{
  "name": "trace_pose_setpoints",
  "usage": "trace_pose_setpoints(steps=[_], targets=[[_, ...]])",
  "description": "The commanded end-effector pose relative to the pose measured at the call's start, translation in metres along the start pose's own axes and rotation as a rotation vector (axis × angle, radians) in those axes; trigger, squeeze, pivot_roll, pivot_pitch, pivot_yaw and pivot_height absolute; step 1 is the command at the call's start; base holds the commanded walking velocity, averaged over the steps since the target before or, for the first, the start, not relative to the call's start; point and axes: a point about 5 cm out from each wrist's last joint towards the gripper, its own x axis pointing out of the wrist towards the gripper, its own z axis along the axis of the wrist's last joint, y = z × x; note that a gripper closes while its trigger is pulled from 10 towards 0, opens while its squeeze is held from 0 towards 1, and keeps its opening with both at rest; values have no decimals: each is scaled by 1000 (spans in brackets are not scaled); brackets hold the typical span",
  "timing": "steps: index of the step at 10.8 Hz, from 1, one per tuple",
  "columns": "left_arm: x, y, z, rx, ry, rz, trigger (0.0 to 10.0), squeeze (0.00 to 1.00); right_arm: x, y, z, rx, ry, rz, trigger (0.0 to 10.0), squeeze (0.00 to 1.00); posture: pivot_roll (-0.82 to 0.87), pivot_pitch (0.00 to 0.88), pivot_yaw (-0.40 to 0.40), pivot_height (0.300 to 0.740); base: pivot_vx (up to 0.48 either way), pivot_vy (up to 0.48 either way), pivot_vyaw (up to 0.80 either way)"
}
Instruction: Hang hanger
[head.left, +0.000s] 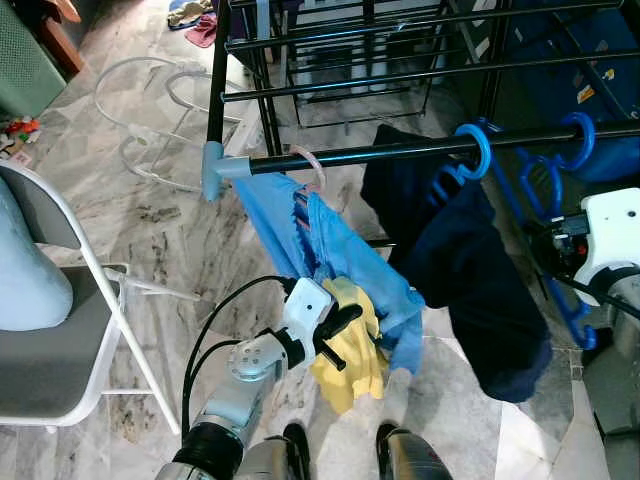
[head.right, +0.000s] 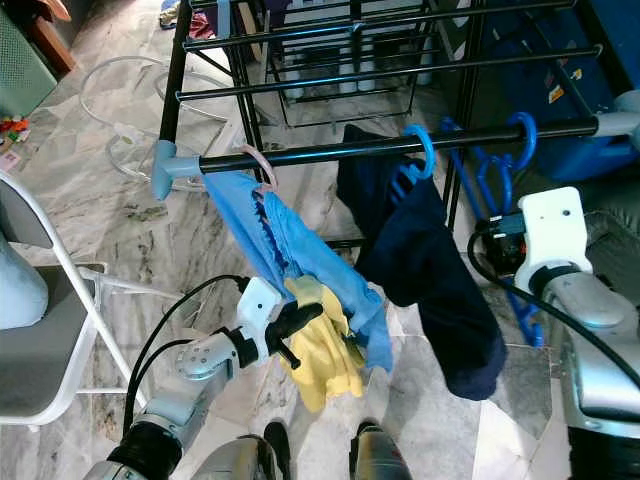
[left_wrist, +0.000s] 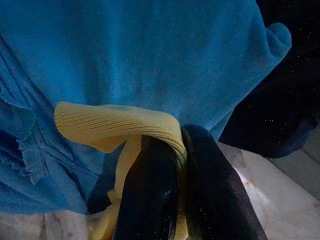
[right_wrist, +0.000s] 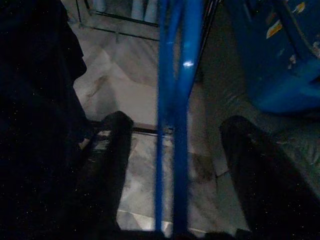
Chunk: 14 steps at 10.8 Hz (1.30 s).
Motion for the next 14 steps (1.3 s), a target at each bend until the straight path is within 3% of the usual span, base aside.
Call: trace_pose_setpoints(steps=[1, 5, 12, 14], targets=[[-1, 1, -2, 11, 15, 0, 10000, 0, -2, 2, -4, 10, 13, -10, 0, 0, -180, 262, 147, 740, 0, 0, 0], [0, 0, -2, 13, 14, -5, 10000, 0, 1, 7, -8, 25, 25, -43, 0, 0, -182, 259, 146, 740, 0, 0, 0], [1, 0, -2, 13, 12, -4, 10000, 0, 4, -2, -9, 21, 20, -122, 0, 0, -182, 253, 141, 740, 0, 0, 0], [2, 1, -2, 14, 13, -3, 10000, 0, 5, -3, -4, 11, -29, -136, 0, 0, -181, 246, 137, 740, 0, 0, 0]])
